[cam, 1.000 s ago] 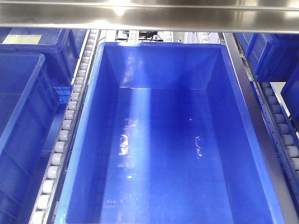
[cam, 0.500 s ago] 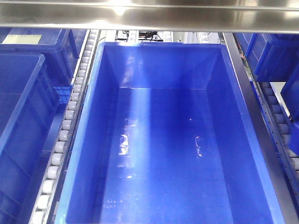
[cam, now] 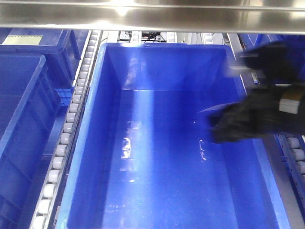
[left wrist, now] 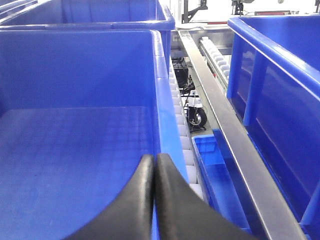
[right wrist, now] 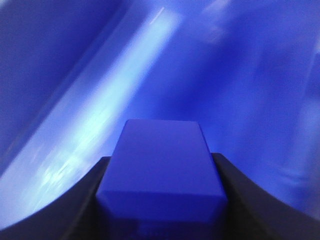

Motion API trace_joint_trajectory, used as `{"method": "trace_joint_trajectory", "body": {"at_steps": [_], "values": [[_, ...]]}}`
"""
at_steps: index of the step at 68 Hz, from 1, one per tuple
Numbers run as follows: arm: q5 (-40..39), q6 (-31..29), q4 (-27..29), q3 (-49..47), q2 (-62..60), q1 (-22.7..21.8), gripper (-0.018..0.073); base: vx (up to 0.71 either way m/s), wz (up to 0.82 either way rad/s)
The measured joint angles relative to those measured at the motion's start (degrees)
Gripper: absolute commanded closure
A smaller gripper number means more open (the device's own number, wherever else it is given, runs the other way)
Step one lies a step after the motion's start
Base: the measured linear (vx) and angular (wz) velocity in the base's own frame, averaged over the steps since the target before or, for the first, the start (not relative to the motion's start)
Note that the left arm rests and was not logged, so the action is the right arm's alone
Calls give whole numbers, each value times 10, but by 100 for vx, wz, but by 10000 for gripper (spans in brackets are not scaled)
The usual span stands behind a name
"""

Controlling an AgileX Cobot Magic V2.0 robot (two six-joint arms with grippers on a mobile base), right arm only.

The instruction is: Pour parts from conveyor to right shelf

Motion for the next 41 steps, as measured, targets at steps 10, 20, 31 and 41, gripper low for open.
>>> {"method": "trace_joint_trajectory", "body": {"at_steps": [10,20,31,41], "values": [[41,28,-25,-70,114,35,565,0,0],[79,31,-17,-126,223,42,565,0,0],[100,31,-13,-172,315,42,565,0,0],[98,30,-14,-189,366,42,565,0,0]]}}
